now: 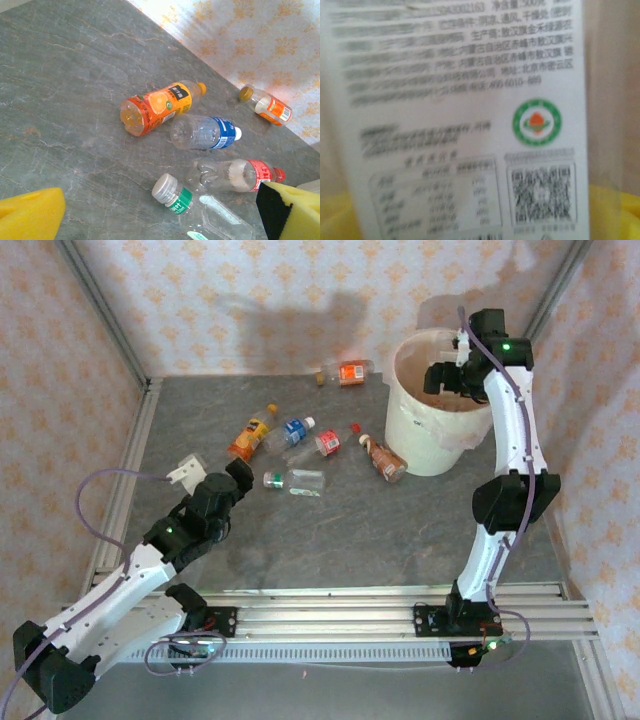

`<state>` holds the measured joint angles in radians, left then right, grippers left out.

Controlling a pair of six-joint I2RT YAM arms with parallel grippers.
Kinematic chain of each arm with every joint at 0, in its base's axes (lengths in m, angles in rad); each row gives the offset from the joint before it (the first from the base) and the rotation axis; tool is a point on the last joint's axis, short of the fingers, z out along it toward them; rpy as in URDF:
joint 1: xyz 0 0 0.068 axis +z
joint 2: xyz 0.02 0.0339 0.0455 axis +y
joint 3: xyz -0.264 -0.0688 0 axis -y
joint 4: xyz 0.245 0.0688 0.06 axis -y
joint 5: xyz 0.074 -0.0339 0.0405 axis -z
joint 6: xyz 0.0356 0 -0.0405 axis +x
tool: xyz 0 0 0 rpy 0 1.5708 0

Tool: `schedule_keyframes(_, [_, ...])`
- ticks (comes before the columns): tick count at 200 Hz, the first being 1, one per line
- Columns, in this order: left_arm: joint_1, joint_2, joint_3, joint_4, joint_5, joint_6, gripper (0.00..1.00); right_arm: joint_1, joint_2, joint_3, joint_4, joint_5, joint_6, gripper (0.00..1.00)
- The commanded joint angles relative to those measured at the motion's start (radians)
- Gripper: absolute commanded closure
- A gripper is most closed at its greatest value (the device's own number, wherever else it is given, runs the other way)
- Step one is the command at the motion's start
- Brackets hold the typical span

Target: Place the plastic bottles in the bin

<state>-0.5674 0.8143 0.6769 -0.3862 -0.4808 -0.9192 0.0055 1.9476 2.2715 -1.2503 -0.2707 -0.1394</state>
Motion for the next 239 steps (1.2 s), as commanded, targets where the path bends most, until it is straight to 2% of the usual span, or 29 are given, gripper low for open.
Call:
schedule_keyframes(1, [0.012, 0.012, -0.005, -0.017, -0.052, -0.016, 0.00, 0.001, -0.065, -0.005, 0.051, -0.048, 0.038, 0.01])
schedule_keyframes(30, [0.011, 0.028, -0.002, -0.011, -0.042, -0.015, 0.00, 0.001, -0.137, -0.091, 0.142, -0.084, 0.051, 0.01])
schedule_keyframes(67, [0.014, 0.048, 0.000, -0.011, -0.036, -0.020, 0.00, 0.002, -0.197, -0.156, 0.200, -0.057, 0.064, 0.01])
schedule_keyframes(101, [0.020, 0.098, 0.017, -0.013, 0.006, -0.020, 0.00, 0.033, -0.336, -0.327, 0.388, -0.068, 0.072, 0.01])
schedule_keyframes(148, [0.028, 0.229, 0.071, 0.001, 0.091, -0.060, 0.00, 0.174, -0.519, -0.518, 0.605, -0.050, 0.090, 0.01])
schedule_keyframes(183, [0.029, 0.305, 0.114, -0.001, 0.120, -0.082, 0.00, 0.305, -0.632, -0.661, 0.661, -0.017, 0.075, 0.01])
schedule_keyframes(220, [0.036, 0.348, 0.136, 0.008, 0.156, -0.084, 0.00, 0.451, -0.702, -0.825, 0.717, -0.022, 0.062, 0.01])
schedule_keyframes(239, [0.038, 0.361, 0.136, 0.010, 0.156, -0.097, 0.00, 0.503, -0.673, -0.903, 0.721, 0.020, 0.076, 0.01])
